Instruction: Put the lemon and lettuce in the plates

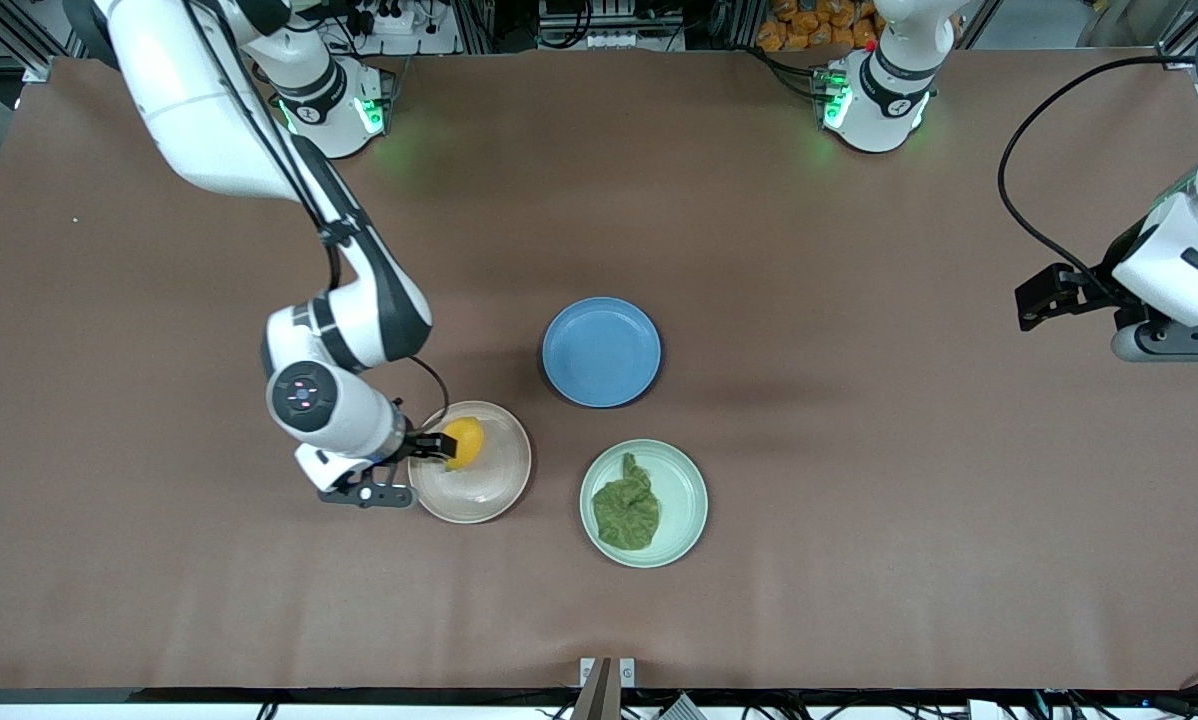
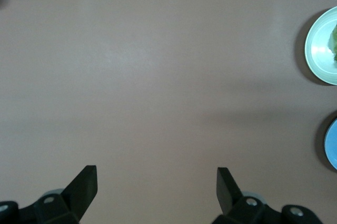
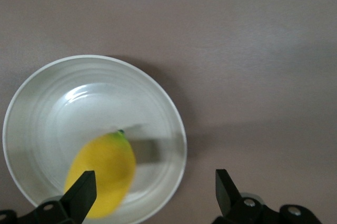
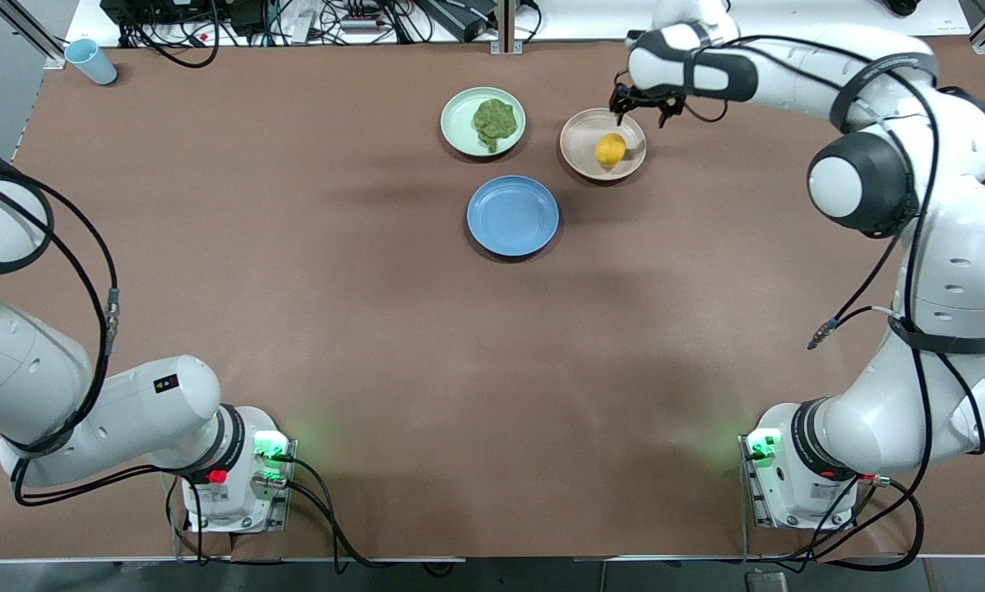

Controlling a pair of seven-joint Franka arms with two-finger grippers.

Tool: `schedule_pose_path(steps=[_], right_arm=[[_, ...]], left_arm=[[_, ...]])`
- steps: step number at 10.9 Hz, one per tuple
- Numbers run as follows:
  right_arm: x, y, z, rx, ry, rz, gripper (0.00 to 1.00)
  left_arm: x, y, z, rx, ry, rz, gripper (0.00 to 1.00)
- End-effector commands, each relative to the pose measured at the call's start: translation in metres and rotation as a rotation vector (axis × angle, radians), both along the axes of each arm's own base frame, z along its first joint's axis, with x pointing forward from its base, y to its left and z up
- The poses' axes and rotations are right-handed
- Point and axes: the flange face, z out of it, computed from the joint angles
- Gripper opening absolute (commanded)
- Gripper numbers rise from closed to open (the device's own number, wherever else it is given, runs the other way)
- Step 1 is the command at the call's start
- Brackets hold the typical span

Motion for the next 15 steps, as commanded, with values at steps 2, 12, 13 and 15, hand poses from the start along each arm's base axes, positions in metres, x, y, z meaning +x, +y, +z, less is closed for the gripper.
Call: schedule_pose_path(steps=[2,12,13,15], right_arm=[[-0.003,-0.064,0.069,0.015,0.066,0.104,1.0],[-0.021,-0.237,0.194,0.021,0.042,0.088,1.0],[-0.028,-0.247,0.209,0.022,0.049,0.095,1.0],[-0.046,-0.265,0.244,0.019,0.051,0.089,1.0]], left_arm=[[-0.027,-0.019,0.026,0.02,-0.014,-0.016,1.0],[-0.039,0.014,0.037,0.004,0.025,0.032,1.0],[-0.044,0.013,0.045,0.003,0.011,0.033,1.0],[-0.044,0.008,0.045,0.001,0.012,0.021,1.0]])
